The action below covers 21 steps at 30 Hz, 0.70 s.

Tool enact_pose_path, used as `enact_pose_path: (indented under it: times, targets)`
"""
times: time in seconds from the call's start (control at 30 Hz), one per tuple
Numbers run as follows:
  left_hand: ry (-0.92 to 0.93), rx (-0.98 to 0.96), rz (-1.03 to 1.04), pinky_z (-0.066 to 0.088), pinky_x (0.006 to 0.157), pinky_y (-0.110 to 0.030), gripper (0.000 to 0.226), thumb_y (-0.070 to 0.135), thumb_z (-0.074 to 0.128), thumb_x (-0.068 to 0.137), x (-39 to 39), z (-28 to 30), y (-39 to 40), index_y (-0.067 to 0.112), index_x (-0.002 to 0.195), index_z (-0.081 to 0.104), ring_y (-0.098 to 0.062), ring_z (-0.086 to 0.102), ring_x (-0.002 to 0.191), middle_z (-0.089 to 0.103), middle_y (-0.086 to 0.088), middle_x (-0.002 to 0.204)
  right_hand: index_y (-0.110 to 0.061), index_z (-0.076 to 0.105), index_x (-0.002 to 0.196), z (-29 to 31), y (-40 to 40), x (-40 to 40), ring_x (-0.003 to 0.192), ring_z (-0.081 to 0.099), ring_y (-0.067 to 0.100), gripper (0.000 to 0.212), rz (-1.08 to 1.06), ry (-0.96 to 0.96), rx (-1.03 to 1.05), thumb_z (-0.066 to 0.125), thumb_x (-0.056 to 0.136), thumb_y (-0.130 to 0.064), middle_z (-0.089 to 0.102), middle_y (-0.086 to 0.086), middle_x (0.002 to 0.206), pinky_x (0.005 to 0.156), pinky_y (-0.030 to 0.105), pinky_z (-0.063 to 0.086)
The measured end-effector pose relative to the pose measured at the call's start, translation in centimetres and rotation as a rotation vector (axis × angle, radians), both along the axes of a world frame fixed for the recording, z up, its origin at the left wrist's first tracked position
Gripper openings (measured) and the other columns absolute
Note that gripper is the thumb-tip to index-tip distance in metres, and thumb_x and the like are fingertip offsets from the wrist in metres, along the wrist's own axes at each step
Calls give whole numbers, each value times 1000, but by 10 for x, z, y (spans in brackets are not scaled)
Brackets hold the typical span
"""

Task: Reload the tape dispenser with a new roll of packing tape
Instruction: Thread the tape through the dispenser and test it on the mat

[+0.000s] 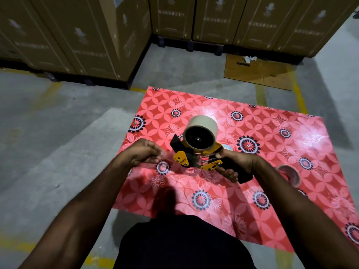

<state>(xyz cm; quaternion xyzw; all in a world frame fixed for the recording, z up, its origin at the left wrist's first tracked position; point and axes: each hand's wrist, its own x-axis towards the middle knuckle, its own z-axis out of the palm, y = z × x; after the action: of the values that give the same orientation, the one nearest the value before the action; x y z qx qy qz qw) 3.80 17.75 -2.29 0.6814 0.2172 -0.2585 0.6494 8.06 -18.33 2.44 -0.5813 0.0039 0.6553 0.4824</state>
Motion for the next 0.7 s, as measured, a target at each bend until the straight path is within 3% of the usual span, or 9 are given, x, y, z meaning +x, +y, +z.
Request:
enact_pose_path:
  times: [0.17,0.33,0.5,0.7]
  targets:
    - [1,4,58,56,49,-21,20,-9,65,85,-5,-5,34,4,74,74,-11,67,54,71,-12,68,-14,50,67,0,-13,5,39,27,10,57,-17,-1,-45,73,59,-66,34,-4,50,45,25,20]
    - [-65,44,74,42,39,-16,16,-4,61,89,-2,-5,25,6,78,69,-8,47,40,60,-8,60,-16,50,62,-5,7,7,38,23,12,51,5,-106,-169,64,63,-65,31,-2,49,44,26,17]
    - [-129,172,65,41,49,-21,6,-4,67,85,-19,-22,33,-8,89,69,-18,50,53,60,-19,70,-18,51,60,-11,24,8,39,23,13,49,21,-140,-236,62,65,-66,32,-3,50,46,28,15]
    - [-339,459,49,48,70,-31,20,1,79,76,-25,-34,47,6,90,65,-20,59,66,63,-18,70,-20,51,58,-15,47,12,40,22,13,46,54,-191,-247,57,73,-63,33,-4,51,46,29,16]
